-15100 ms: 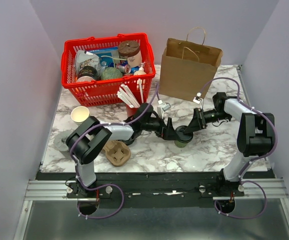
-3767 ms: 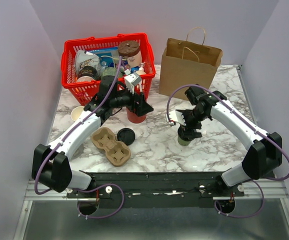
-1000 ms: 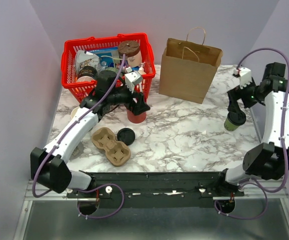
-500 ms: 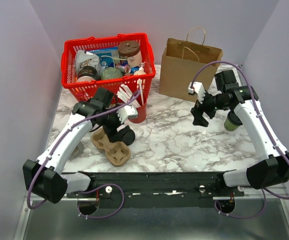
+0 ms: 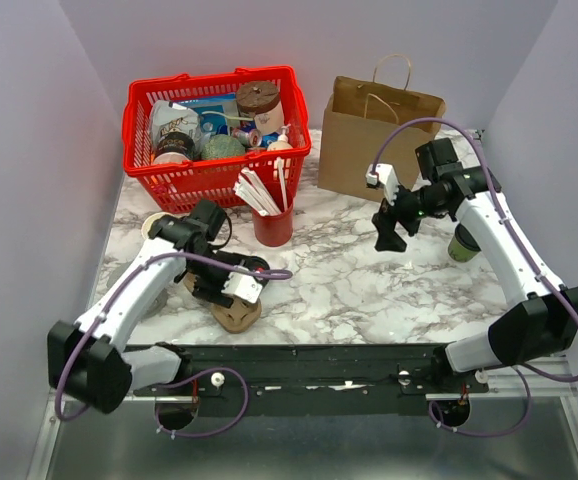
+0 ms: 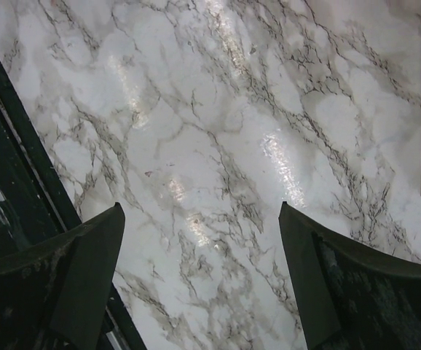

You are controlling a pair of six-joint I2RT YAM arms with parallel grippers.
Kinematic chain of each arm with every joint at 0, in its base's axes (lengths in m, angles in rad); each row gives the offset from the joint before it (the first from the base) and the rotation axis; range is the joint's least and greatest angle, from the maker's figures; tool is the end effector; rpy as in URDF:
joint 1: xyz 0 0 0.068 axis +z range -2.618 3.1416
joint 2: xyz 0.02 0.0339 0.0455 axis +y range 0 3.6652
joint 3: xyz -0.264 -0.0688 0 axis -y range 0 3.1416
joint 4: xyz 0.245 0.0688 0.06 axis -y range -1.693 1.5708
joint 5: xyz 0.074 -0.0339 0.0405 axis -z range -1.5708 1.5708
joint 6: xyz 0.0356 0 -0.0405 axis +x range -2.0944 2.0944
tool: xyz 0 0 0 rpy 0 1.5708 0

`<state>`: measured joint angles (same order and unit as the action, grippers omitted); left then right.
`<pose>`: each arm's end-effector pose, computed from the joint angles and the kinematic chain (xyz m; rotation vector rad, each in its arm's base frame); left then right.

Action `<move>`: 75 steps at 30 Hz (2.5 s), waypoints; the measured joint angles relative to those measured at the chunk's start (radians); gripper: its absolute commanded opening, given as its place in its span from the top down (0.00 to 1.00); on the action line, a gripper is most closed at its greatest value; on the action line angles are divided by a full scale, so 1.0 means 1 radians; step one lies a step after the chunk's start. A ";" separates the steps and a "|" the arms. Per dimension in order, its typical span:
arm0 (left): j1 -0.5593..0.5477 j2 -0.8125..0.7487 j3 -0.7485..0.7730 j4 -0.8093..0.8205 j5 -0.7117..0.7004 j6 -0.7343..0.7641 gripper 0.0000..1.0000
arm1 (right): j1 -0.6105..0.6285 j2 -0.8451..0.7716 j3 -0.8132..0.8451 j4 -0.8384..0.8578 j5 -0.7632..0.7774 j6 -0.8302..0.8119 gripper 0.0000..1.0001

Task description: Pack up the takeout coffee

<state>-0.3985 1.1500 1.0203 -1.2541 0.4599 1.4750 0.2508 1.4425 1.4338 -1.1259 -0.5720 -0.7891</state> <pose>0.1621 -0.0854 0.2782 2.2251 1.5622 -0.4156 0.2622 0.0871 0.3390 -1.3945 2.1053 0.5658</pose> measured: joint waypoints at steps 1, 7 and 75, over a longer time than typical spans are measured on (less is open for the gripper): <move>0.000 0.039 0.013 -0.010 0.001 0.051 0.28 | 0.003 0.000 0.000 0.000 -0.001 0.002 0.06; 0.002 0.142 0.021 -0.043 -0.052 0.344 0.35 | 0.005 -0.022 -0.002 0.007 -0.002 0.004 0.06; 0.020 0.244 -0.014 -0.070 -0.112 0.492 0.46 | 0.006 -0.023 -0.027 0.033 0.047 0.003 0.06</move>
<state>-0.3786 1.3937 1.0061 -1.3243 0.3477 1.9671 0.2565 1.4193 1.4067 -1.0927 -0.5247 -0.7856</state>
